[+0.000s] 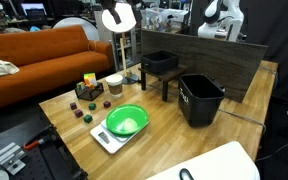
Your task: Move the black waste bin forward
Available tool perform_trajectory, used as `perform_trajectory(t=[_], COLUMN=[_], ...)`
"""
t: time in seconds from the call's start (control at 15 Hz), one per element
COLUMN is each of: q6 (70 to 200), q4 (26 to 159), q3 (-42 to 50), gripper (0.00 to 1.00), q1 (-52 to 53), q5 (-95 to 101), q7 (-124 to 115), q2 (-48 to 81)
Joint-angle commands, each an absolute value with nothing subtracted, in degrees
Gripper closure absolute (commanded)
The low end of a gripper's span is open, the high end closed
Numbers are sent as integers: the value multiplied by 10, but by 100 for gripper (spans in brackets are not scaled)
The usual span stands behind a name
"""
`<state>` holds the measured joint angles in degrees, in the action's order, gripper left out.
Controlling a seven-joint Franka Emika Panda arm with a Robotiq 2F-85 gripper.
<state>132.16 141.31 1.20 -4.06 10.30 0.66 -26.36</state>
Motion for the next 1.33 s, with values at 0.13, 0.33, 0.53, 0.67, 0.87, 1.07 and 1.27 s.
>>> perform_trajectory(t=[0.13,0.33,0.53,0.67,0.87,1.07,1.27], q6=[1317,1320,1320,1320,1325,1333,1341], q4=[1374,1391,1391,1391,1385,1371,1361], q3=[16,12,11,11,4,-1,12], gripper=[0,0,0,0,0,0,0], q1=[-22,-25,-25,-25,-36,-49,-57], q5=[69,76,76,76,98,133,167], q7=[25,9,9,9,-15,-64,-87], q2=[-185,-198,-205,-205,-184,-139,-86])
